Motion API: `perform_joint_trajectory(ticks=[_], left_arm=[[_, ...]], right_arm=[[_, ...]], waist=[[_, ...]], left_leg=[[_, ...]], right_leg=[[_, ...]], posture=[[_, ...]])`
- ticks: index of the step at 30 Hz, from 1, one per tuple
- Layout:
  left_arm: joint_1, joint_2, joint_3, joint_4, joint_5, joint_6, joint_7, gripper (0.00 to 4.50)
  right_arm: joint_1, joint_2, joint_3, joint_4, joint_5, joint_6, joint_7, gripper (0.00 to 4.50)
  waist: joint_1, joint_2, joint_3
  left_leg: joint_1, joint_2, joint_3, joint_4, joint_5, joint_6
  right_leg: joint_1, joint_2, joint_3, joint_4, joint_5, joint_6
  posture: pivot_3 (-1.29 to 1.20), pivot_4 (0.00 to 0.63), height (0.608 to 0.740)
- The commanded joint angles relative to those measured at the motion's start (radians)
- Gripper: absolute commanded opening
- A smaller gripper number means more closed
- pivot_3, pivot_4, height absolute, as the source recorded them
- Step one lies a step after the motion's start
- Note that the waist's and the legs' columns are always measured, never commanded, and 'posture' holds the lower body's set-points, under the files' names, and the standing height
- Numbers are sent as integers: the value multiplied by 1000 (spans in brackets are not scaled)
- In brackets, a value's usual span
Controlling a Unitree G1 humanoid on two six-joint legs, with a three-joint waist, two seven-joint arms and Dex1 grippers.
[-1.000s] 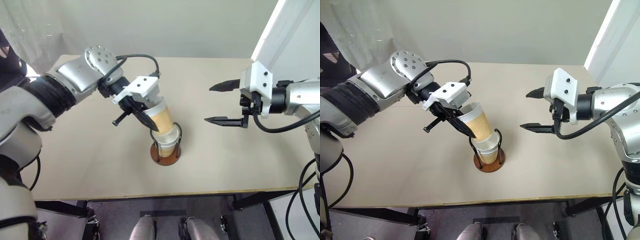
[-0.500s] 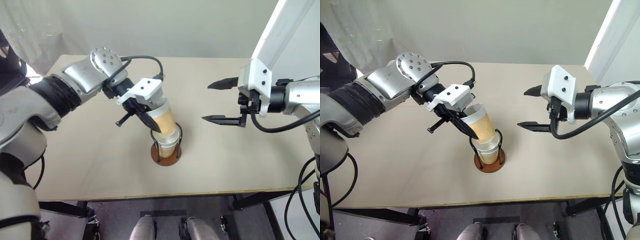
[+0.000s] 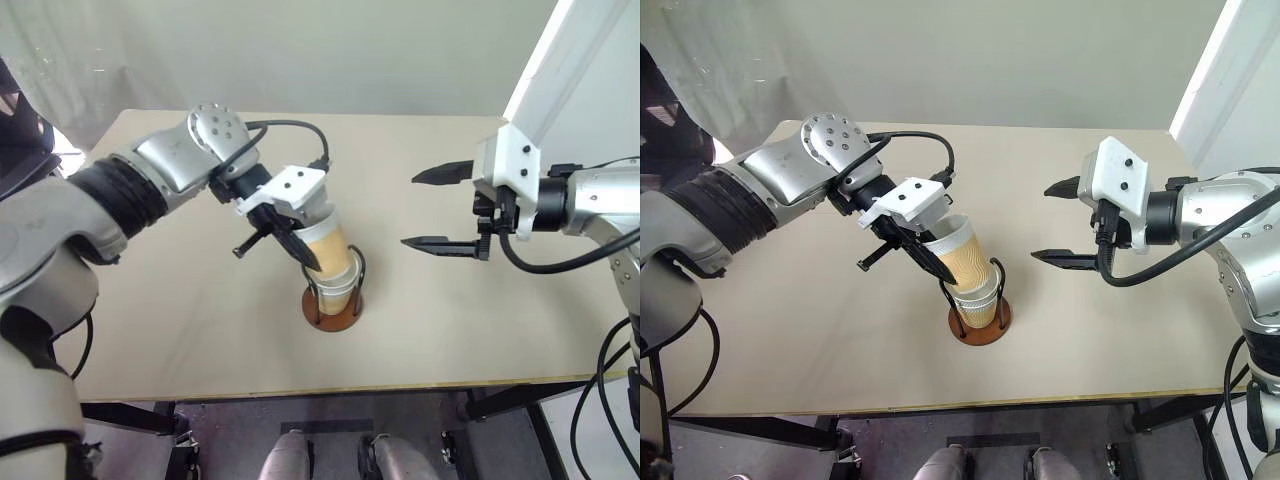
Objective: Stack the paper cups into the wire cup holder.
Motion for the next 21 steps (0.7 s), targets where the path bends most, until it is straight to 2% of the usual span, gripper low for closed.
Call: perform_joint_trajectory(ticks=[1,8,15,18,21], left_arm=[[-3,-1,0,17,4,-23,-36,47],[10,-38,9,74,14,-46,-36,47],[17,-62,16,110,25,-68,-36,47],[12,-69,14,116,25,-69,-36,47],[8,-74,13,115,23,-64,-36,660]], right_arm=[[-7,-14,-39,-27,10,-7,-12,4500],[1,-23,-62,-39,49,-2,9,4500],[72,-79,-158,-100,192,14,90,4500],[98,-106,-189,-109,221,12,98,4500],[103,-117,-192,-109,230,8,89,4500]], waist=[[-1,0,0],[0,0,0],[2,0,0],[2,0,0],[2,0,0]], left_leg=[[0,0,1,0,0,0],[0,0,0,0,0,0],[-1,-1,1,0,0,-1],[-1,-1,2,0,4,-6],[0,-2,4,0,3,-6]], right_leg=[[0,0,0,0,0,0],[0,0,0,0,0,0],[1,0,0,-1,-1,2],[1,0,1,-2,-2,3],[2,0,2,-3,-1,5]], posture=[[0,150,740],[0,150,740],[0,150,740],[0,150,740],[0,150,740]])
